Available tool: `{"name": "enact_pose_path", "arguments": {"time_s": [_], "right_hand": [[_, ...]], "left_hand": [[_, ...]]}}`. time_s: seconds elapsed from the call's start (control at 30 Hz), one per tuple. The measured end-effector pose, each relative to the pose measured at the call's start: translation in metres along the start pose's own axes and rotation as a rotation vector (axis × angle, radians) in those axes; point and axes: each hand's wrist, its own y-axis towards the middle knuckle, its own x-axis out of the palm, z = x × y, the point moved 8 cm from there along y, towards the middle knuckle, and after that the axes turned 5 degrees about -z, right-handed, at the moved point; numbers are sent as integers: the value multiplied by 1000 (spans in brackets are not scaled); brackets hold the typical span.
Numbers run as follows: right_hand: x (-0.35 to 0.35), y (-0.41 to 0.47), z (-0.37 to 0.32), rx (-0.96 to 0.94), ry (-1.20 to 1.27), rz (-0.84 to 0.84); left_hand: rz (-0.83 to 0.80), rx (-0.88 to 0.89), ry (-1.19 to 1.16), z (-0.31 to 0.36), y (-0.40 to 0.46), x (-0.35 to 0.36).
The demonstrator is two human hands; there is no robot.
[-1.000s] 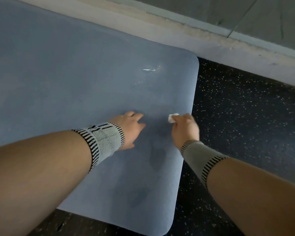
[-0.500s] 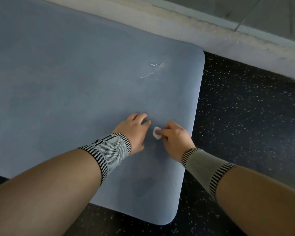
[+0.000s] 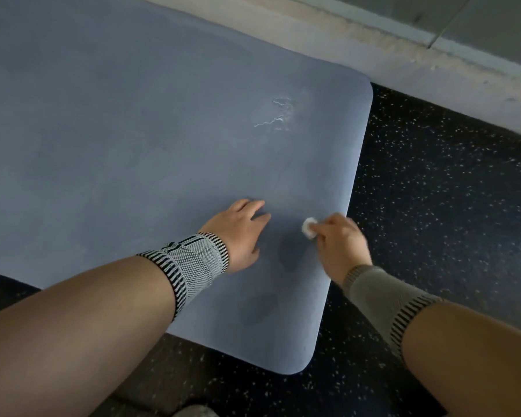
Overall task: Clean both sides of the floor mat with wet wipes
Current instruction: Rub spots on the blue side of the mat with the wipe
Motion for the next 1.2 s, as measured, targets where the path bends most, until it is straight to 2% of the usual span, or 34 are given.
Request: {"name": "enact_pose_path", "arguments": {"time_s": [0.07, 0.1, 0.2, 0.3, 0.4, 0.47, 0.6, 0.67, 0.73, 0.8, 0.83, 0.93, 1.0, 1.03, 1.13, 1.2], "right_hand": [[0, 9, 11, 185, 57, 24], [6, 12, 0, 180, 95, -12], [34, -4, -50, -108, 30, -192], [20, -28, -37, -165, 63, -138], [3, -18, 5, 104, 42, -16], [10, -10, 1, 191, 41, -26], [43, -39, -50, -126, 43, -257], [32, -52, -36, -162, 42, -203], [13, -44, -3, 19, 48, -75], [12, -31, 16, 220, 44, -29], [18, -26, 7, 220, 43, -44], [49, -37, -45, -9, 80, -196], [54, -59, -47, -121, 59, -242], [48, -63, -37, -116, 44, -223], [26, -52, 5, 121, 12, -99], [25, -44, 2, 240, 17, -69]], "left_hand": [[-26, -1, 19, 1, -1, 3], [-27, -1, 29, 3, -1, 2], [8, 13, 31, 8, -4, -3], [25, 26, 11, 12, -14, 2], [0, 49, 27, 14, -23, 11], [-13, 55, 41, 15, -25, 12], [-8, 77, 59, 20, -31, 12], [-4, 89, 59, 21, -37, 15], [-16, 99, 57, 22, -44, 22], [-33, 115, 66, 26, -48, 27], [-40, 120, 70, 27, -50, 29], [-57, 130, 67, 31, -56, 31], [-62, 127, 71, 31, -61, 33], [-61, 122, 74, 30, -64, 35], [-61, 107, 71, 29, -68, 38], [-64, 104, 77, 29, -68, 38]]}}
